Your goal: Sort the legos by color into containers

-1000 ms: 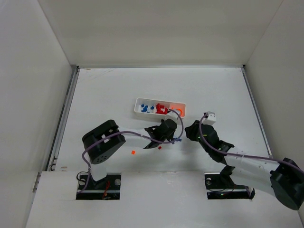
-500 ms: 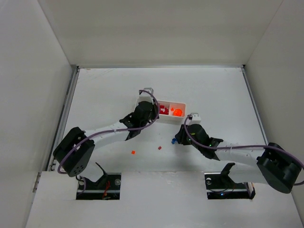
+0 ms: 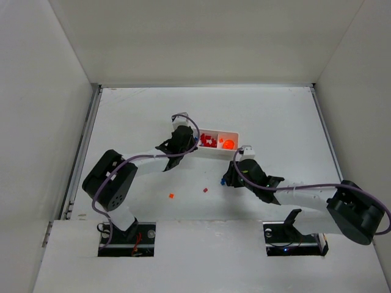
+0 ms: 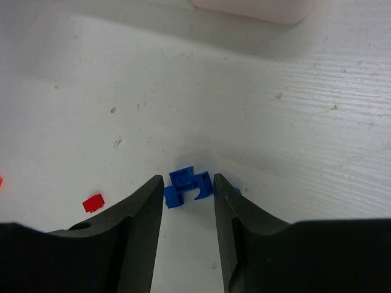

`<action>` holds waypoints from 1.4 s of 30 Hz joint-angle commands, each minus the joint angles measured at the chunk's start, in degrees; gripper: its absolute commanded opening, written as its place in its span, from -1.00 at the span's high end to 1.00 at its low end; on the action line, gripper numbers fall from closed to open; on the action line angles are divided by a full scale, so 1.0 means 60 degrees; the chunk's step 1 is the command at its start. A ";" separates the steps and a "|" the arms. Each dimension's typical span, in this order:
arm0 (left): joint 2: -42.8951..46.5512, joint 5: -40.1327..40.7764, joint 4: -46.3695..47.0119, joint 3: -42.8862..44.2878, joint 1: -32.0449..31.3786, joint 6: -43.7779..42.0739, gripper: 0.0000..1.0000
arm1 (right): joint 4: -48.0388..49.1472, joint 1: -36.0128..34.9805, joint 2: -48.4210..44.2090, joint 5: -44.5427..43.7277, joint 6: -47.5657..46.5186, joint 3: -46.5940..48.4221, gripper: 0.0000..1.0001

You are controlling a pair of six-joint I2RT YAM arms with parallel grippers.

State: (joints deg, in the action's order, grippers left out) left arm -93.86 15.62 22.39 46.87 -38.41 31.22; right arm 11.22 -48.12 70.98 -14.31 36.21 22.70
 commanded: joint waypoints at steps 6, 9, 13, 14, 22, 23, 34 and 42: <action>-0.0060 0.0458 0.0062 0.0406 0.0243 0.0158 0.49 | -0.0274 -0.0117 0.0342 0.0011 0.0059 0.0582 0.22; 0.0247 0.0546 0.0033 0.0318 0.0155 0.0055 0.43 | -0.0332 -0.0117 0.0547 0.0011 0.0059 0.0699 0.24; 0.1081 0.0634 0.0325 -0.0281 -0.0181 -0.0164 0.39 | -0.0538 -0.0117 0.0767 -0.0062 0.0060 0.0875 0.31; 0.1287 0.0664 0.0355 -0.0428 -0.0269 -0.0252 0.39 | -0.0538 -0.0117 0.0782 -0.0077 0.0059 0.0890 0.34; 0.3264 0.0971 0.0223 -0.1848 -0.1382 -0.0677 0.37 | -0.0582 -0.0088 0.0636 -0.0208 0.0132 0.0846 0.61; 0.3484 0.1000 0.0180 -0.2039 -0.1499 -0.0706 0.36 | -0.0582 -0.0088 0.0563 -0.0281 0.0176 0.0802 0.63; 0.5169 0.1908 -0.0275 -0.3710 -0.2364 -0.0268 0.34 | -0.0860 0.0131 -0.0830 0.0157 -0.0043 0.1854 0.65; 0.6166 0.2158 -0.0816 -0.4457 -0.2613 0.0157 0.34 | -0.0143 0.0571 0.2564 0.1168 -0.0161 0.5104 0.65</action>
State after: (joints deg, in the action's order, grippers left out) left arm -58.85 26.85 18.44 21.26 -53.32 30.55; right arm 7.05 -45.60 80.53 -10.31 35.79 47.22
